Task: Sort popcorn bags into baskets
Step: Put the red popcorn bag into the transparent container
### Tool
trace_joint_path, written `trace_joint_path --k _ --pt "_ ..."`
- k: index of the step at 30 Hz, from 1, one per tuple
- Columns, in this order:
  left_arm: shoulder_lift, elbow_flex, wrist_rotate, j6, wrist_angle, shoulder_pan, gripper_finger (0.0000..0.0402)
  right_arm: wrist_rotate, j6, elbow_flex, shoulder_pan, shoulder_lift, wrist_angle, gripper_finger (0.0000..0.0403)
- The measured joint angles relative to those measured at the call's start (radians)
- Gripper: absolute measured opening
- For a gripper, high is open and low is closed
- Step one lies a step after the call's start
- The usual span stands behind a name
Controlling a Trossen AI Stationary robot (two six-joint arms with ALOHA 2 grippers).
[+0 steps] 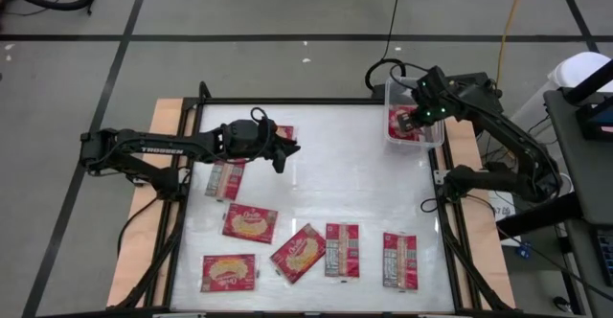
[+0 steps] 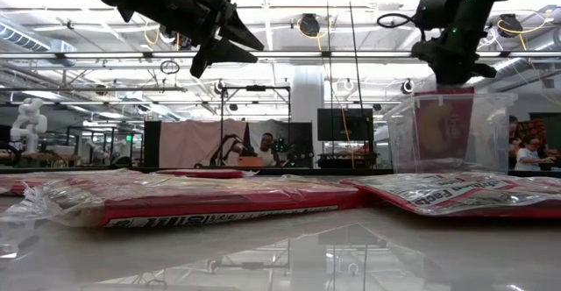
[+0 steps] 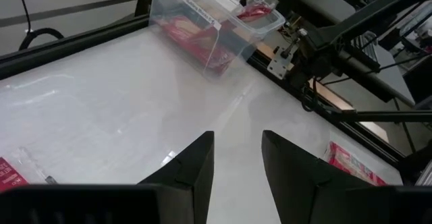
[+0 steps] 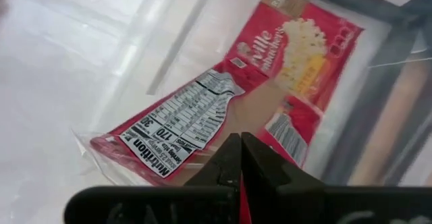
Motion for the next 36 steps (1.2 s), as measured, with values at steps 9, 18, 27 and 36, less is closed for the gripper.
trace_joint_path --k 9,18,27,36 --pt "0.0 0.0 0.0 0.002 -0.001 0.0 0.0127 -0.044 0.044 0.07 0.0 -0.017 0.008 0.0" --pt "0.0 0.0 0.0 0.031 -0.001 0.0 0.0127 -0.091 0.084 0.123 0.003 -0.018 0.008 0.0" --pt "0.0 0.0 0.0 0.036 -0.002 0.0 0.0127 -0.073 0.263 0.123 0.043 0.046 -0.067 0.0" --pt "0.0 0.0 -0.008 0.053 -0.01 0.004 0.0127 0.077 0.202 0.123 0.086 0.292 -0.195 0.0046"
